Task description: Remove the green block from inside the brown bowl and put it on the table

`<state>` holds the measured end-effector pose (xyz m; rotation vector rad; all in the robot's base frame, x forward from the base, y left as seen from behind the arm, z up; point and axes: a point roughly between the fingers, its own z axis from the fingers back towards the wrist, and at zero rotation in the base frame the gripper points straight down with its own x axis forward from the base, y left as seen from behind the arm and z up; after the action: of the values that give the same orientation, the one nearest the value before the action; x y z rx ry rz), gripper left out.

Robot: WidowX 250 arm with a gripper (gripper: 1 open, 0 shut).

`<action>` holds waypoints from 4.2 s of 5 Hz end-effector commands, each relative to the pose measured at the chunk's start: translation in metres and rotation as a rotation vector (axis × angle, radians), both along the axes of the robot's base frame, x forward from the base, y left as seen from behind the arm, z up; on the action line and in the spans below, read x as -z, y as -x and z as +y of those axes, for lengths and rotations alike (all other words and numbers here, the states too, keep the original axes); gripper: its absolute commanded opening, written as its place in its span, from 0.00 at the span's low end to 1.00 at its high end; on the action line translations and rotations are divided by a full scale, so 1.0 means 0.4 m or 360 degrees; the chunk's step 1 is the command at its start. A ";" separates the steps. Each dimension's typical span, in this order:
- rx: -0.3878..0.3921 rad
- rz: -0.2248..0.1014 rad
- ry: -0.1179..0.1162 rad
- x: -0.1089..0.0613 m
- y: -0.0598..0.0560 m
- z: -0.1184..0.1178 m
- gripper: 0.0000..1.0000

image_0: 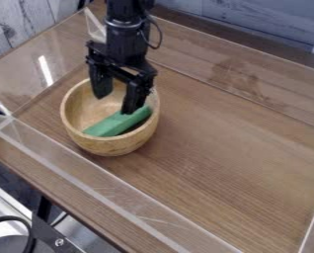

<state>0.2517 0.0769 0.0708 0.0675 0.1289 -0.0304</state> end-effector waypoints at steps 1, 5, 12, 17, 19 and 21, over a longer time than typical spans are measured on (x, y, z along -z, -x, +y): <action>0.0061 -0.0078 -0.0029 -0.036 -0.027 0.014 1.00; 0.0185 -0.0117 -0.0095 -0.030 -0.039 0.022 1.00; 0.0149 -0.0039 0.0066 0.100 -0.015 0.049 0.00; 0.0148 -0.0004 0.0089 0.079 -0.018 0.052 0.00; 0.0093 -0.0004 0.0085 0.074 -0.028 0.056 0.00; 0.0065 -0.0030 0.0084 0.087 -0.051 0.051 0.00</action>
<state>0.2614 0.0954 0.0272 0.0008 0.1546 -0.0683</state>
